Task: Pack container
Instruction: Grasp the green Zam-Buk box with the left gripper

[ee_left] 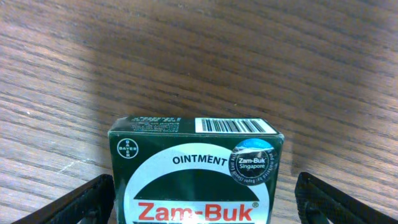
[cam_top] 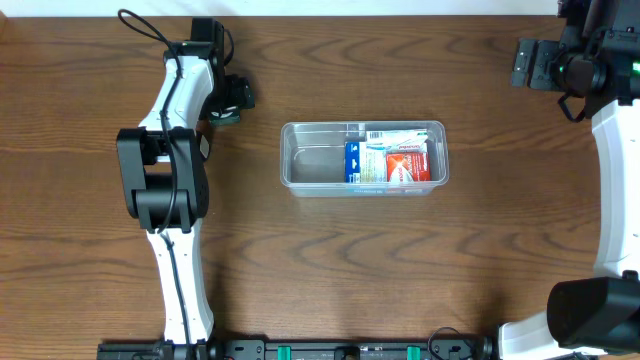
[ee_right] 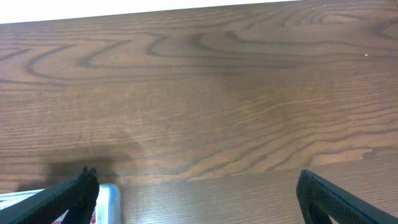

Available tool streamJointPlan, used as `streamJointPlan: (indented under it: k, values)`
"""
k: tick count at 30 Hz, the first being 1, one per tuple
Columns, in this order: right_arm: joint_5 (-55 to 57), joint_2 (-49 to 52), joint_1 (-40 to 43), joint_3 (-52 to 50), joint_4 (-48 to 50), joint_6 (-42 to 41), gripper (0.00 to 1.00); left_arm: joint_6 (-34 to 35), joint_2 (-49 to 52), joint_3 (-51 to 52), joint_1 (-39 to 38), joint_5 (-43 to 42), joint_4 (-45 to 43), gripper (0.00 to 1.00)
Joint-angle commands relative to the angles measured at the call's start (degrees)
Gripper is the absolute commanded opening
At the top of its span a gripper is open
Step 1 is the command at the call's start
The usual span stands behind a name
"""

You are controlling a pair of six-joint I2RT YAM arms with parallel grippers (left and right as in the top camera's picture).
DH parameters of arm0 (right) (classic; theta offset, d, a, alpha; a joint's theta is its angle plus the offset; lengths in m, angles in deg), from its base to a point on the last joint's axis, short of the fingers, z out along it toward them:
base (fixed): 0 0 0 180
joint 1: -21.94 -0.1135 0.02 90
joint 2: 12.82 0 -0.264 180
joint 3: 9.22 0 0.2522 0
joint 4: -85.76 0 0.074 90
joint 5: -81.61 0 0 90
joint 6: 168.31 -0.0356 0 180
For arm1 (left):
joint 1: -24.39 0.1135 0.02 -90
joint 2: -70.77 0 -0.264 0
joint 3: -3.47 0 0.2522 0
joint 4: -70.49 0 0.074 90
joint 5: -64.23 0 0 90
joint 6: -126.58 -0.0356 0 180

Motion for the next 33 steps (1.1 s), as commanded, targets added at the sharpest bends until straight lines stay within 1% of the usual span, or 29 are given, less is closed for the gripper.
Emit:
streamJointPlan:
  k: [1, 2, 4, 6, 7, 9, 14, 16, 17, 22, 29, 33]
  values:
    - [0.37, 0.11, 0.22, 0.26, -0.04, -0.81, 0.99, 1.92, 0.24, -0.42, -0.04, 0.07, 0.02, 0.93]
    - [0.39, 0.11, 0.22, 0.26, -0.04, -0.81, 0.99, 2.08, 0.26, -0.42, -0.07, 0.07, 0.2, 0.93]
    - [0.37, 0.11, 0.22, 0.26, -0.04, -0.81, 0.99, 2.1, 0.26, -0.42, -0.09, 0.07, 0.46, 0.88]
    - [0.37, 0.11, 0.22, 0.26, -0.04, -0.81, 0.99, 2.1, 0.26, -0.42, -0.13, 0.04, 0.81, 0.76]
    - [0.39, 0.11, 0.22, 0.26, -0.04, -0.81, 0.99, 2.08, 0.24, -0.42, -0.13, 0.07, 0.83, 0.72]
    - [0.39, 0.11, 0.22, 0.26, -0.04, -0.81, 0.99, 2.08, 0.24, -0.42, -0.13, 0.07, 0.9, 0.7]
    - [0.39, 0.11, 0.22, 0.26, -0.04, -0.81, 0.99, 2.08, 0.26, -0.42, -0.13, 0.07, 1.97, 0.69]
    - [0.39, 0.11, 0.22, 0.26, -0.04, -0.81, 0.99, 2.05, 0.24, -0.42, -0.13, 0.04, 2.82, 0.64]
    - [0.39, 0.11, 0.22, 0.26, -0.04, -0.79, 0.99, 2.03, 0.24, -0.42, -0.13, 0.02, 3.72, 0.64]
    - [0.37, 0.11, 0.22, 0.26, -0.04, -0.81, 0.99, -0.42, 0.2, -0.44, -0.13, 0.07, 8.68, 0.64]
    - [0.37, 0.11, 0.22, 0.26, -0.04, -0.81, 0.99, -0.57, 0.2, -1.27, -0.13, 0.07, 11.69, 0.61]
    - [0.37, 0.11, 0.22, 0.26, -0.04, -0.81, 0.99, -0.57, 0.2, -4.15, -0.13, 0.07, 14.01, 0.6]
